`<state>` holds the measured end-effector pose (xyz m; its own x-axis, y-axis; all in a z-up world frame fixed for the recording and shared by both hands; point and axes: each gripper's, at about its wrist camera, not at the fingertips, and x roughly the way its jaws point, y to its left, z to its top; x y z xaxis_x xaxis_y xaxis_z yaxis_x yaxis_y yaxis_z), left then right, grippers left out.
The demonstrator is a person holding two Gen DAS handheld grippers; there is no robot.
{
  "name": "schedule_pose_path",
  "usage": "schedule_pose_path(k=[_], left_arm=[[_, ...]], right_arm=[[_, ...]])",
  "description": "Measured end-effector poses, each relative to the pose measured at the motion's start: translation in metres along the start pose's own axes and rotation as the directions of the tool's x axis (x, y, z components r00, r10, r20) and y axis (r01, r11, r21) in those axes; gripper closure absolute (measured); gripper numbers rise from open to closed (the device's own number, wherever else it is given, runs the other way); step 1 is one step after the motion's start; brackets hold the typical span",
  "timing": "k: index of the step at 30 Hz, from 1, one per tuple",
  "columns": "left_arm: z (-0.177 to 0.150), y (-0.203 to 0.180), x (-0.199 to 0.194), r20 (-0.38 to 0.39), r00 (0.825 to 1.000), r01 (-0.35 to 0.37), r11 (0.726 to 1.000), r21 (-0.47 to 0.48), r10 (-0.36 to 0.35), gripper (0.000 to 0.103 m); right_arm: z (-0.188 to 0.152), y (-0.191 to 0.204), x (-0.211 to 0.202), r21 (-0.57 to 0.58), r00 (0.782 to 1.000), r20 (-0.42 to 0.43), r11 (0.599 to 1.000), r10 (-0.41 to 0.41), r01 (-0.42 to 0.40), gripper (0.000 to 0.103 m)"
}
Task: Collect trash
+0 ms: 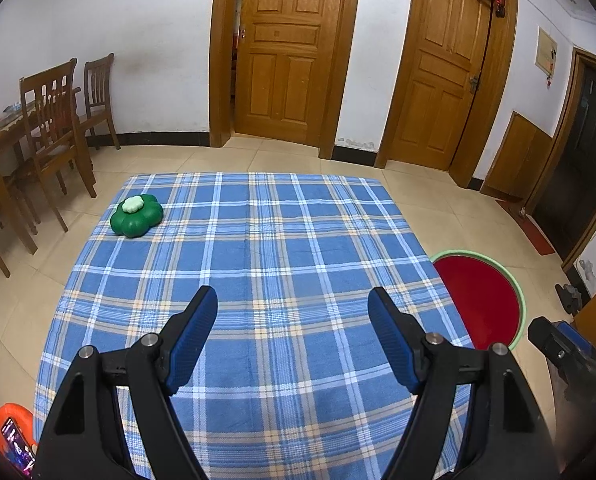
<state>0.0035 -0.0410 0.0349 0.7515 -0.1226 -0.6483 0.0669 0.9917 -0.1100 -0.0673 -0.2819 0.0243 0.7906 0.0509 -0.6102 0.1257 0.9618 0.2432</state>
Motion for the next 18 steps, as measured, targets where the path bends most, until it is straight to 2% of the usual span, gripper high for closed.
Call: schedule_pose_path(k=[18], left_arm=[[-0.0005, 0.0013, -0.0005, -0.002, 1.000, 0.001, 1.000, -0.002, -0.001, 0.026]], right_arm=[[0.0000, -0.0005, 0.0002, 0.000, 1.000, -0.001, 1.000, -0.001, 0.001, 0.000]])
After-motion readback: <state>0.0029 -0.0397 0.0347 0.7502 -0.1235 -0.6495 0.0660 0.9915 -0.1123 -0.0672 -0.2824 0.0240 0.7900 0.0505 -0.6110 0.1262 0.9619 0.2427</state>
